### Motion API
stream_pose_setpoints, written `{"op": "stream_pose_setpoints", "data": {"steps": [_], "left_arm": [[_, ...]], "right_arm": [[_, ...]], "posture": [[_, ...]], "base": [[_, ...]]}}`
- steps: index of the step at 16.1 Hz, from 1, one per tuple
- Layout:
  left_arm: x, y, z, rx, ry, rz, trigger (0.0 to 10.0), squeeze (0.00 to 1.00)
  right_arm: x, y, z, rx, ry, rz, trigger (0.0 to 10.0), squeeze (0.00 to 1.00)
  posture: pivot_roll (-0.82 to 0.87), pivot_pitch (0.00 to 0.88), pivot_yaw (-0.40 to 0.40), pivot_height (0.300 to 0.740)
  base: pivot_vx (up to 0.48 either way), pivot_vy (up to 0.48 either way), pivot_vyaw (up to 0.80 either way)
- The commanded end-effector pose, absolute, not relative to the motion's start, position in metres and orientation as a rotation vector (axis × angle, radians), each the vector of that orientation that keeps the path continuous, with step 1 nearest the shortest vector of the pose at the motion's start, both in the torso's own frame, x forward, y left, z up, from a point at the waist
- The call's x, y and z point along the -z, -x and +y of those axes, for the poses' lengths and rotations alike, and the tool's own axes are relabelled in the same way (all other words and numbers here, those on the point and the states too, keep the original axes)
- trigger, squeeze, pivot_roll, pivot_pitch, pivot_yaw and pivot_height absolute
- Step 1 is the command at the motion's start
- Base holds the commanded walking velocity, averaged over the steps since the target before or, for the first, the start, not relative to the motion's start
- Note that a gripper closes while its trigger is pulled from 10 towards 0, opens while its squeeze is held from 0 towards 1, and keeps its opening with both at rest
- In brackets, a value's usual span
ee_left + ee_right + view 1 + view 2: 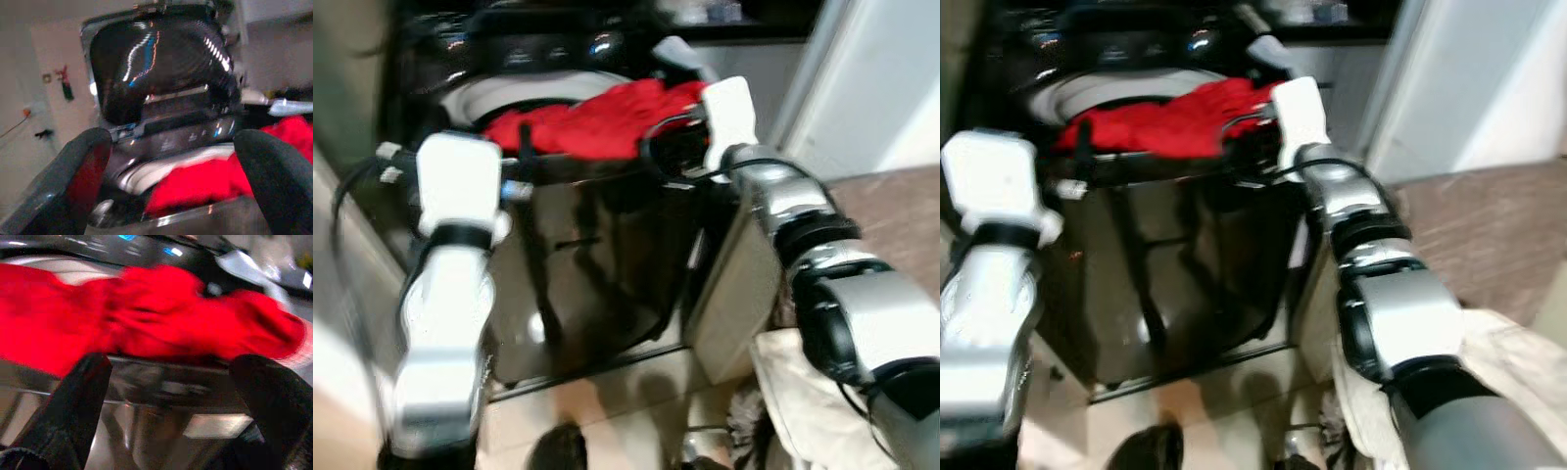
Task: Clothes washing
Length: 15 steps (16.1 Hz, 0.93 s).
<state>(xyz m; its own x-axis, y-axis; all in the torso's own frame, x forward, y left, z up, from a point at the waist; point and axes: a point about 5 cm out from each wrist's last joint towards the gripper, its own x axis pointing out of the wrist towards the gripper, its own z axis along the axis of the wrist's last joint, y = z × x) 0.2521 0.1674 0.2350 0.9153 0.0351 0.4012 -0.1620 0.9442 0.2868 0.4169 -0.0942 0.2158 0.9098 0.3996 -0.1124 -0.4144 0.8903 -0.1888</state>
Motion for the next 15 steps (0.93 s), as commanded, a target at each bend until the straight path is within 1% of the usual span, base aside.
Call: {"op": "stream_pose_setpoints", "data": {"steps": [1,3,4,5,6,7,8,9,10,11,12,15], "left_arm": [[-0.241,-0.251,0.168,-0.103,-0.343,-0.413,10.0,0.00],[-0.239,-0.253,0.170,-0.121,-0.372,-0.398,10.0,0.00],[-0.237,-0.254,0.170,-0.126,-0.370,-0.395,10.0,0.00],[-0.234,-0.257,0.167,-0.132,-0.365,-0.390,10.0,0.00],[-0.232,-0.259,0.166,-0.134,-0.366,-0.386,10.0,0.00],[-0.223,-0.269,0.159,-0.115,-0.337,-0.354,10.0,0.00],[-0.220,-0.272,0.157,-0.107,-0.326,-0.342,10.0,0.00],[-0.214,-0.277,0.151,-0.087,-0.317,-0.316,10.0,0.00],[-0.210,-0.283,0.146,-0.072,-0.318,-0.293,10.0,0.00],[-0.206,-0.287,0.143,-0.060,-0.320,-0.279,10.0,0.00],[-0.205,-0.290,0.140,-0.051,-0.319,-0.277,10.0,0.00],[-0.203,-0.295,0.136,-0.050,-0.342,-0.280,10.0,0.00]], "right_arm": [[-0.229,-0.419,-0.095,-0.407,0.237,0.022,10.0,0.00],[-0.247,-0.421,-0.093,-0.352,0.216,-0.090,10.0,0.00],[-0.258,-0.421,-0.093,-0.312,0.159,-0.164,10.0,0.00],[-0.270,-0.418,-0.093,-0.260,0.072,-0.285,10.0,0.00],[-0.272,-0.416,-0.092,-0.247,0.046,-0.330,10.0,0.00],[-0.253,-0.403,-0.086,-0.283,-0.020,-0.374,10.0,0.00],[-0.246,-0.399,-0.085,-0.297,-0.031,-0.378,10.0,0.00],[-0.226,-0.393,-0.092,-0.301,0.046,-0.351,10.0,0.00],[-0.212,-0.395,-0.108,-0.269,0.029,-0.283,10.0,0.00],[-0.209,-0.396,-0.119,-0.237,0.017,-0.268,10.0,0.00],[-0.206,-0.396,-0.124,-0.224,0.025,-0.264,10.0,0.00],[-0.201,-0.388,-0.123,-0.241,0.057,-0.267,10.0,0.00]], "posture": [[0.23,0.094,-0.037,0.740],[0.24,0.092,-0.056,0.740],[0.22,0.077,-0.070,0.740],[0.20,0.068,-0.076,0.740],[0.20,0.068,-0.076,0.740],[0.12,0.031,-0.063,0.740],[0.12,0.031,-0.063,0.740],[0.08,0.022,-0.055,0.740],[0.04,0.014,-0.039,0.740],[0.02,0.012,-0.031,0.740],[0.01,0.011,-0.027,0.740],[0.01,0.010,-0.022,0.740]], "base": [[0.000,0.000,0.00],[0.000,0.000,0.00],[0.000,0.000,0.00],[0.000,0.000,0.00],[0.000,0.000,0.00],[0.000,0.000,0.00],[0.000,0.000,0.00],[0.000,0.000,0.64],[0.000,0.000,0.63],[0.000,0.000,0.63],[0.000,0.000,0.63],[0.000,0.000,0.59]]}}
